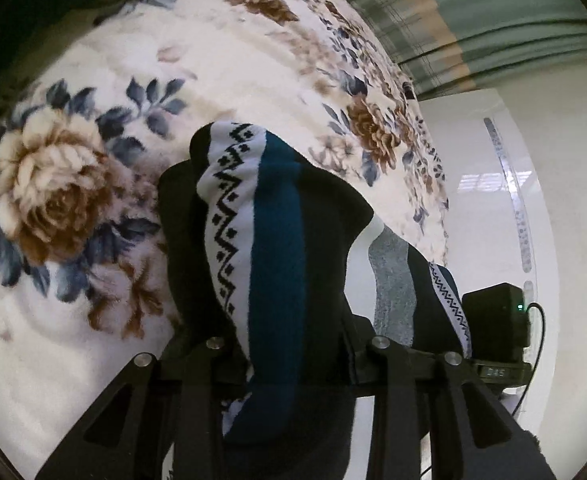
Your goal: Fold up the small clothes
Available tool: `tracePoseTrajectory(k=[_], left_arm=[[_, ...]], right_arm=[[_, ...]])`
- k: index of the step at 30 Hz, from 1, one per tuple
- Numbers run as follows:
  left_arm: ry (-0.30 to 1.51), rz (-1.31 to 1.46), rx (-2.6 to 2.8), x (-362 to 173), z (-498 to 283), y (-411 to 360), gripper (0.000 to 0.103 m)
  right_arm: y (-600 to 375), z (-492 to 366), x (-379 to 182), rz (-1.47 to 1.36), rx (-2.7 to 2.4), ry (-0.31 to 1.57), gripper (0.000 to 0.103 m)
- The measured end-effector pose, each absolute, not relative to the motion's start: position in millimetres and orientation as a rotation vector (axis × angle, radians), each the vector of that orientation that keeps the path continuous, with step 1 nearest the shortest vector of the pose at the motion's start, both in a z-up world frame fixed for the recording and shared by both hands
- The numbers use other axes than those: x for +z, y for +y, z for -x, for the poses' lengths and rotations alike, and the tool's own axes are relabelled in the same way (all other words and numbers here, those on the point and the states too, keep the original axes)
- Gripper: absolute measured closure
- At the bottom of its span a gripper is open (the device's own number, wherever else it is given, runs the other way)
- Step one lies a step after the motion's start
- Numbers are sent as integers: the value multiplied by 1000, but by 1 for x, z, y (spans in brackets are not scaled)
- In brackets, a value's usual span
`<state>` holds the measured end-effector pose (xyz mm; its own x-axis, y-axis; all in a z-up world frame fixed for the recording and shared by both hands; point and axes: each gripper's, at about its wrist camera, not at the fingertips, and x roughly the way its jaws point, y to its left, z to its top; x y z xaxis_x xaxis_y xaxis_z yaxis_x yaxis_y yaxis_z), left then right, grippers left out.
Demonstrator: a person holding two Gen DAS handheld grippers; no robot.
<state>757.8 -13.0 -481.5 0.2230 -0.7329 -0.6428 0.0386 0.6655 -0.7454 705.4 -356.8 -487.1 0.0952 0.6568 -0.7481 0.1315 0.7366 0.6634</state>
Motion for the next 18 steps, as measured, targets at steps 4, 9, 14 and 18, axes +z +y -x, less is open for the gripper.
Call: tracePoseTrajectory(k=[4, 9, 14, 18], left_arm=[[1242, 668, -543, -467, -746, -6, 64], [1110, 384, -357, -414, -721, -10, 34], [1007, 184, -207, -370, -674, -20, 0], [1019, 97, -147, -345, -633, -32, 0]], right_arm=[[-389, -724, -475, -624, 357, 1457, 50], [-407, -710, -426, -394, 107, 1410, 13], [-401, -656, -393, -155, -156, 1329, 0], [-386, -601, -356, -41, -271, 1253, 0]])
